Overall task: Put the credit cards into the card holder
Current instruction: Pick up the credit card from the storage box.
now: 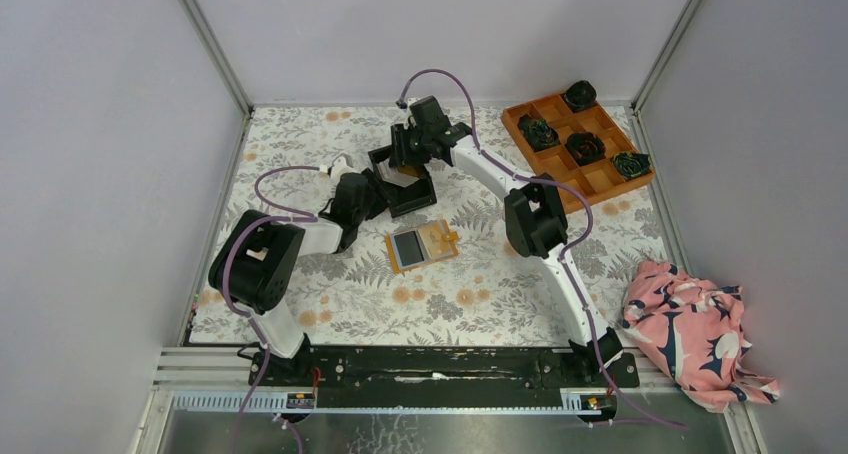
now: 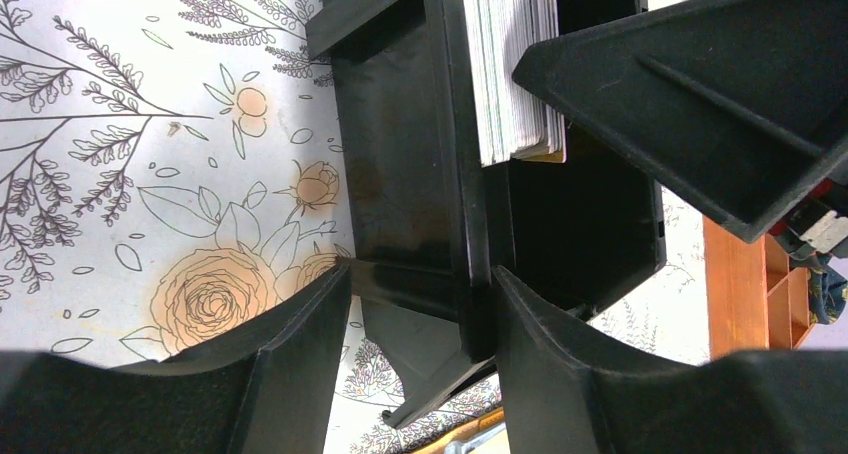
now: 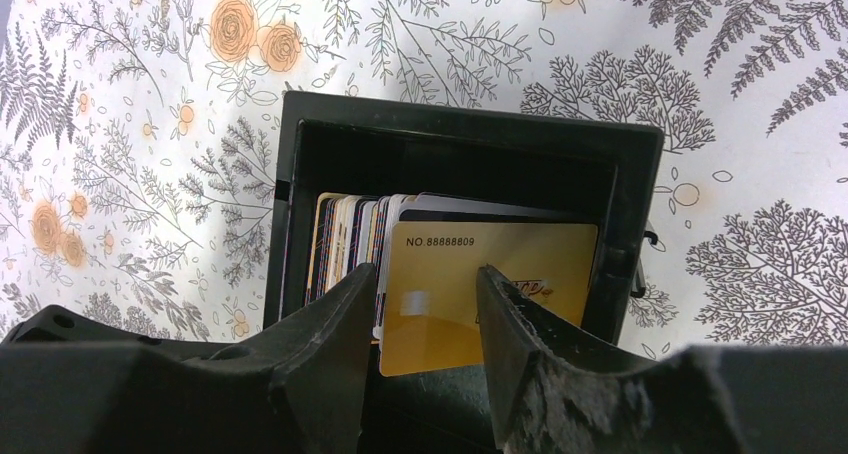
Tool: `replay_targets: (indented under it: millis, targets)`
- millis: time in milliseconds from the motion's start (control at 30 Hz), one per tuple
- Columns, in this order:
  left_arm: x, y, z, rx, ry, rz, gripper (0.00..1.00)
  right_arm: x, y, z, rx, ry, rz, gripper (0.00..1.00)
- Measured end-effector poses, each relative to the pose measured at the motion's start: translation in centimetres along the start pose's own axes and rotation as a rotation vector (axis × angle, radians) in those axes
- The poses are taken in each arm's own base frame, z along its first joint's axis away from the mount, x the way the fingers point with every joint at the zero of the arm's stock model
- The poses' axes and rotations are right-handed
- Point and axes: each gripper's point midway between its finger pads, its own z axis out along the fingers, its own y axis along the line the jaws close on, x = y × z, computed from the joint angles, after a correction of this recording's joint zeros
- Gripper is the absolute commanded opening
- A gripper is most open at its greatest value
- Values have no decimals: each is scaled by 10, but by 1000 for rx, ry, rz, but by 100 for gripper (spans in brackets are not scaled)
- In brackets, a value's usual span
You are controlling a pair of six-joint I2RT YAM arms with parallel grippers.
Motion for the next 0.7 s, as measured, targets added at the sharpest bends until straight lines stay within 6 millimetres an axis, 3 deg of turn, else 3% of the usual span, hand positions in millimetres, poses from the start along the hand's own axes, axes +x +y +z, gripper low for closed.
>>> replay_targets:
  millis: [700]
  targets:
    - [-1,2,6,-2,9,-3,59,2,20,-11,-15,10,-12,34]
